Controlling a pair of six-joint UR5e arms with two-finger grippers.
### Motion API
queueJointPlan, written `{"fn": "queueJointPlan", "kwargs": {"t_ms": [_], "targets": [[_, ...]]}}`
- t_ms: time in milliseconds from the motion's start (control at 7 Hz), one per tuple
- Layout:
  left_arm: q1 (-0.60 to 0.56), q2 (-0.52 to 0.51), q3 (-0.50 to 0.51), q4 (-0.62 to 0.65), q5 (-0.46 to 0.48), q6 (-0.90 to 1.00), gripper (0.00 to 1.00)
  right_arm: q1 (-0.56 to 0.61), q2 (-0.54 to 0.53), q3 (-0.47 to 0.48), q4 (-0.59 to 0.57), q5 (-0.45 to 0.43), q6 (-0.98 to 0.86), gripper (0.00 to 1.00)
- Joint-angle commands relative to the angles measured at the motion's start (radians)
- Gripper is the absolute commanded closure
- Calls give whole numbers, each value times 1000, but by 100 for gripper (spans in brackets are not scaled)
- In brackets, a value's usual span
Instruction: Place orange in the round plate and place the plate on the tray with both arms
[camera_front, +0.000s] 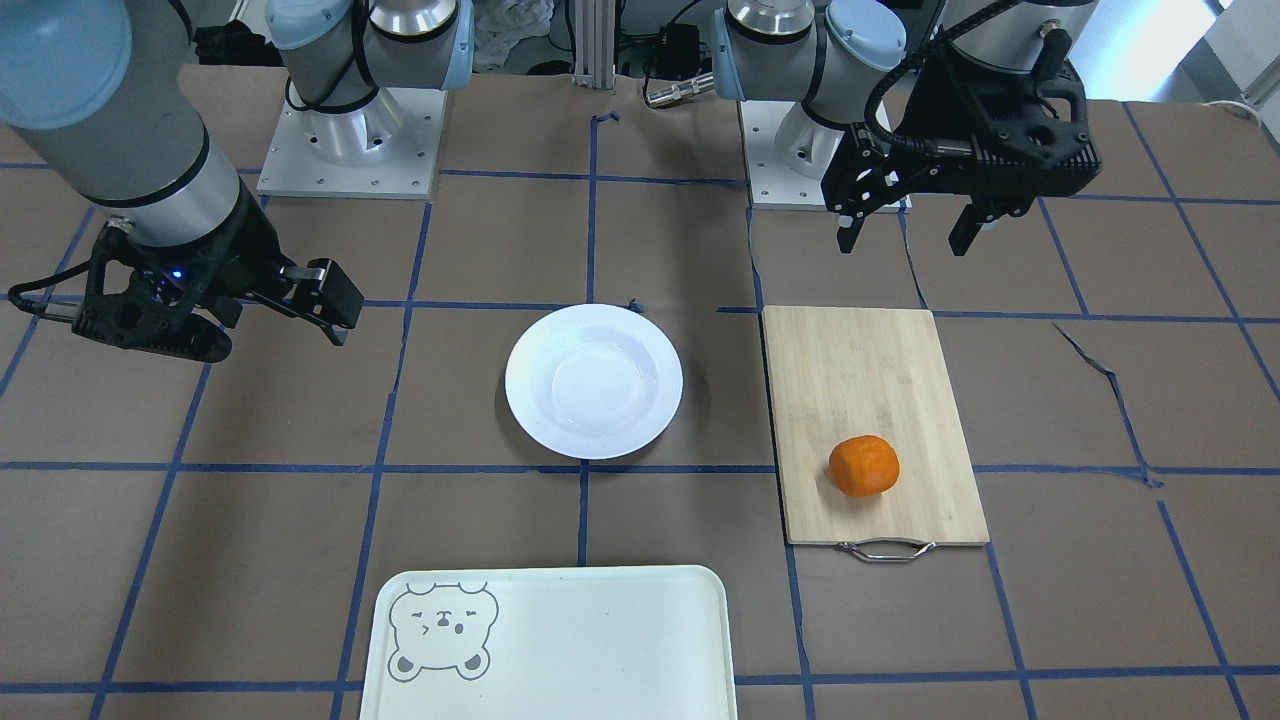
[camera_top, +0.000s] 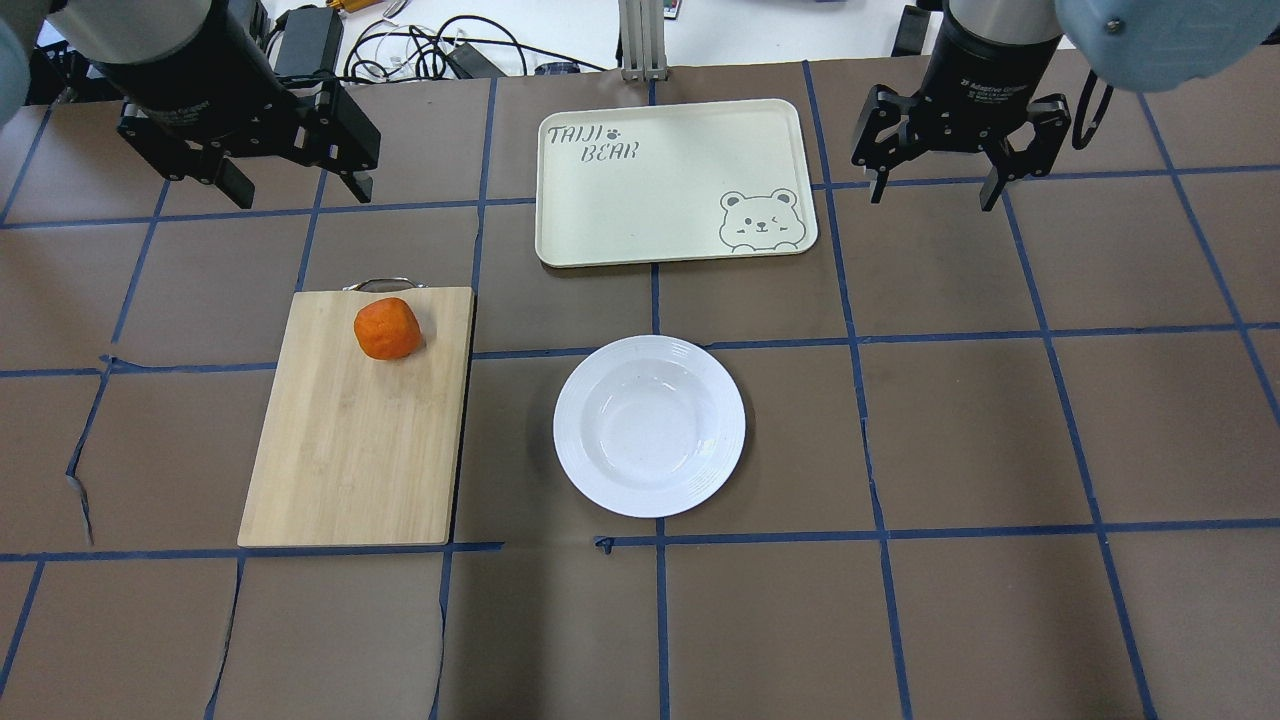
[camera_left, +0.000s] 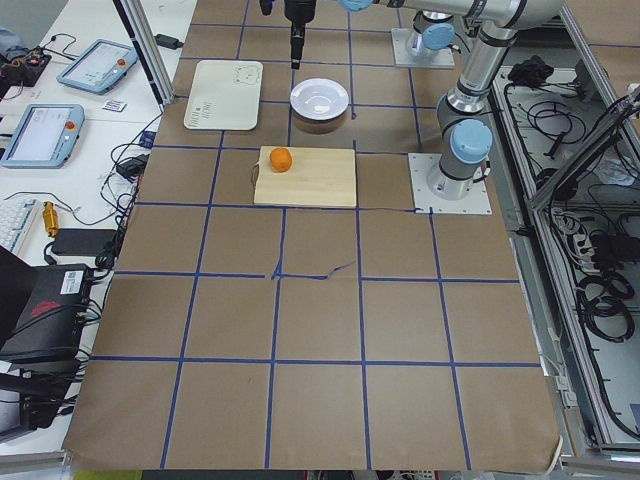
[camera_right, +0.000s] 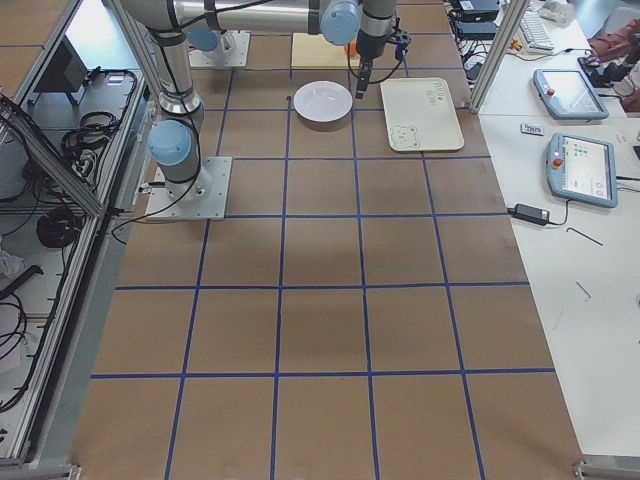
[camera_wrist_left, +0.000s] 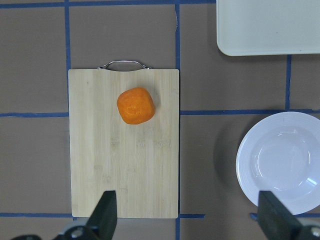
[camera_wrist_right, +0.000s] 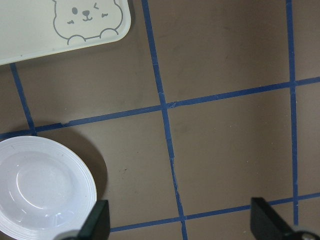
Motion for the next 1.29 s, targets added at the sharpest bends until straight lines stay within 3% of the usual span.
{"fn": "queueJointPlan", "kwargs": {"t_ms": [0,1143], "targets": [[1,2,0,-4,1,0,0,-1,0,0,4,0,0,0],[-2,8,11,-26,-1,40,0,0,0,0,6,-2,-3,0]]}}
